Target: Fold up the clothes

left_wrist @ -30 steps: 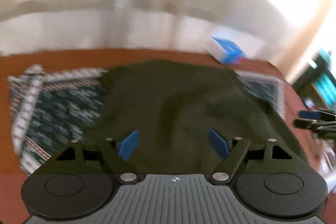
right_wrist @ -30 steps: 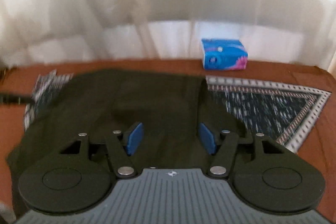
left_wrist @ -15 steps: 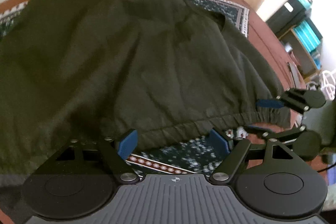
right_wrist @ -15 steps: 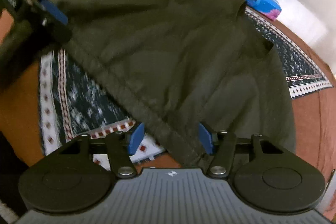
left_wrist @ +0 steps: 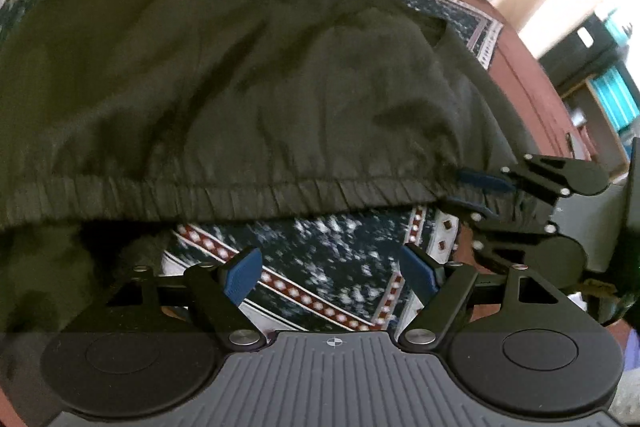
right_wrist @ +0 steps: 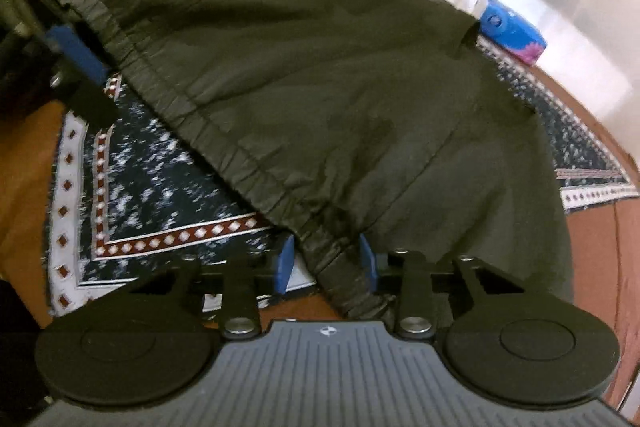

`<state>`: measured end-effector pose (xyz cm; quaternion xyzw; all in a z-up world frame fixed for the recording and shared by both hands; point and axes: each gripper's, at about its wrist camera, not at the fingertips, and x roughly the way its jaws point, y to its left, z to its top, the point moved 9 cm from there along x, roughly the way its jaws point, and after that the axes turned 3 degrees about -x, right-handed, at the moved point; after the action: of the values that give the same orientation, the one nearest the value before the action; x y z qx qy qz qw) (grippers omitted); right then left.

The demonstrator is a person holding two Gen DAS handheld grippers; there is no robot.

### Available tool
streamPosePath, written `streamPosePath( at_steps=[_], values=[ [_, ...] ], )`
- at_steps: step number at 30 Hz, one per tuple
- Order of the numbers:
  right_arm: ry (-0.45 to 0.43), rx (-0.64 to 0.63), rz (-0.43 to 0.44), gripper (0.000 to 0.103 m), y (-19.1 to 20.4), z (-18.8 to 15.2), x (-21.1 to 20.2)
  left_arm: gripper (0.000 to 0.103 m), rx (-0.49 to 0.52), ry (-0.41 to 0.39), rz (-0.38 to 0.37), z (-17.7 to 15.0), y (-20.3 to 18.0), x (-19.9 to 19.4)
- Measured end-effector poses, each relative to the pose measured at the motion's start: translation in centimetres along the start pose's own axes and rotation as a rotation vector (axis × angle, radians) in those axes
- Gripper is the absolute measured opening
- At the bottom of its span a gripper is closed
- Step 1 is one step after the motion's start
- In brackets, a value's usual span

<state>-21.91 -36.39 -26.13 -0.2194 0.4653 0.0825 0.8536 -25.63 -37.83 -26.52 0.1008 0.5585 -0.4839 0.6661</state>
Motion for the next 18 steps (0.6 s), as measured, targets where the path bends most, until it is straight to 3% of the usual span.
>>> streamPosePath(
  at_steps=[1,12,13,14,18],
  values=[
    [-0.006,-0.009,-0.005,0.033,0.0,0.0,0.0,0.086,-0.011,0.001,-0.002,-0.3,-0.2,0.1],
    [-0.093,-0.157,-0.068,0.032,0.5,0.2,0.5,0.086,-0.054,-0.033,0.011,-1.9,-1.5,0.5],
    [-0.097,-0.166,-0.057,0.015,0.6,0.2,0.5,0.086,-0.055,-0.038,0.012,-1.9,-1.6,0.4],
    [-0.095,-0.164,-0.03,0.006,0.7,0.2,0.5,0.086,-0.056,-0.044,0.013,-1.9,-1.7,0.4],
    [-0.126,0.037,0.077,0.003,-2.7,2.2,-1.7,0.086,-0.028,-0.064,-0.01,-1.7,-3.4,0.7]
  ],
)
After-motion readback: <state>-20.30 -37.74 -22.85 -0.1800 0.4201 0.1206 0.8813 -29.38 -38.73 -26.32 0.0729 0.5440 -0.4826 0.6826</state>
